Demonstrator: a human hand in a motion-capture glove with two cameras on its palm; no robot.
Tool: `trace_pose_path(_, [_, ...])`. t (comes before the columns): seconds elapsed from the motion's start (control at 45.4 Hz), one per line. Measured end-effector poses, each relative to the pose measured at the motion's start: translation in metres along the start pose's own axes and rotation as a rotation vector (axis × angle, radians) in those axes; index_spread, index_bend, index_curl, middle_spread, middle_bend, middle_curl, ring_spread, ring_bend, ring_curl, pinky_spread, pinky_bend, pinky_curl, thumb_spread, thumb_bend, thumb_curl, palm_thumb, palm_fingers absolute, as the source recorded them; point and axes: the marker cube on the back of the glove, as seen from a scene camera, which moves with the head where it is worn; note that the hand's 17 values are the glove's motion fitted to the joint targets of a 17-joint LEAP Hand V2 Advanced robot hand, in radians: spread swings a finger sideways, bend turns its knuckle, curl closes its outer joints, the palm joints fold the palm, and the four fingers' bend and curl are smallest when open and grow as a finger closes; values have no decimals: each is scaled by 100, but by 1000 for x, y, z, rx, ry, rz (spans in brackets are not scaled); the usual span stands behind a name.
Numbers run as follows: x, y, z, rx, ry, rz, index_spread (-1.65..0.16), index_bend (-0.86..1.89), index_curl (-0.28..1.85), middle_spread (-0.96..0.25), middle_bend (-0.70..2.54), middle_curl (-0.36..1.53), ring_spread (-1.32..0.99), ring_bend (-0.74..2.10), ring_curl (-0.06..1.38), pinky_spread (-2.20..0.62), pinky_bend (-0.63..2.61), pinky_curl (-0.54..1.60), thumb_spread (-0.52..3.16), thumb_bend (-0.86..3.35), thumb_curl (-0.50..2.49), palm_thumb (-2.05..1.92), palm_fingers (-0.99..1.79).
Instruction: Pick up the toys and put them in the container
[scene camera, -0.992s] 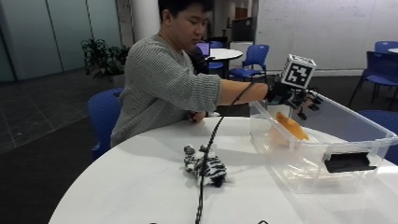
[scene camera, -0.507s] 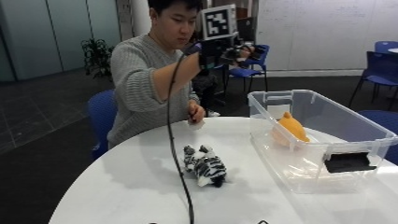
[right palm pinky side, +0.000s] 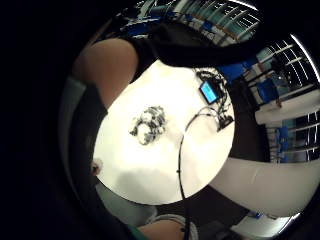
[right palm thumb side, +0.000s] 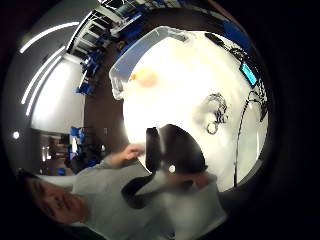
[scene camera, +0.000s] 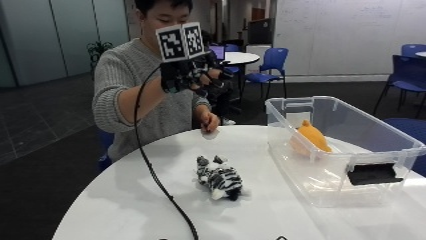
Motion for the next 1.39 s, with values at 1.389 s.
trace_pose_path(1.389, [48,-108,63,70,-131,268,-38,27,43,-22,30,31,-43,81,54,-44,109,37,91,15,69,67,81])
